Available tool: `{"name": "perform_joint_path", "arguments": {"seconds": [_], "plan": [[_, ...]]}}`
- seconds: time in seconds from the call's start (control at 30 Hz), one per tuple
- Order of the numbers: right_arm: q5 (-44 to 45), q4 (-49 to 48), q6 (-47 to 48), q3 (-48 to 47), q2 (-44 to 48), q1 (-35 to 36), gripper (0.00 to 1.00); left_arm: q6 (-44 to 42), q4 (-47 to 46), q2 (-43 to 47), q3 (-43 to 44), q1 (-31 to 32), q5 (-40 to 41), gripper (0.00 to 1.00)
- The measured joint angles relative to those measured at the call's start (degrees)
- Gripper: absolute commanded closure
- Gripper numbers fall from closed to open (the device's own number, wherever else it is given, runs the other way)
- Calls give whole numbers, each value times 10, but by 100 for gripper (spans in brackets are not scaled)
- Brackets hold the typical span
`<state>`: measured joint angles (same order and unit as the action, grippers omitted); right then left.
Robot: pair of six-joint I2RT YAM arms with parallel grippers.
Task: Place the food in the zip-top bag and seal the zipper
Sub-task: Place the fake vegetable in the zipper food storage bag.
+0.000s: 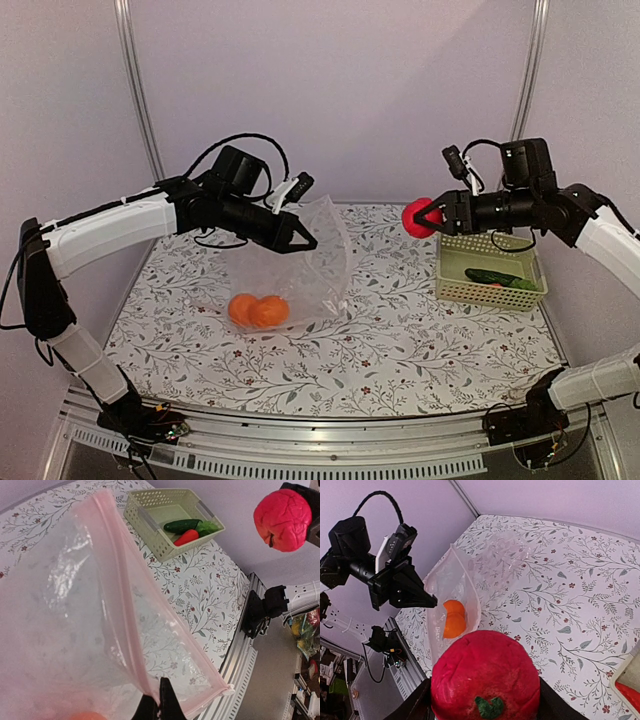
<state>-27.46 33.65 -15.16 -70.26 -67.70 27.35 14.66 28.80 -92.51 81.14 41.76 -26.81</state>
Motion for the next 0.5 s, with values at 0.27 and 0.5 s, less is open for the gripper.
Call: {"name": "perform_joint_path", "arguments": {"seconds": [0.27,0.5], "plan": [[-16,-37,6,-37,-73,100,39,0,0,0,0,2,0,100],[-16,-79,3,-45,-141,145,39,0,0,0,0,2,1,100]]}}
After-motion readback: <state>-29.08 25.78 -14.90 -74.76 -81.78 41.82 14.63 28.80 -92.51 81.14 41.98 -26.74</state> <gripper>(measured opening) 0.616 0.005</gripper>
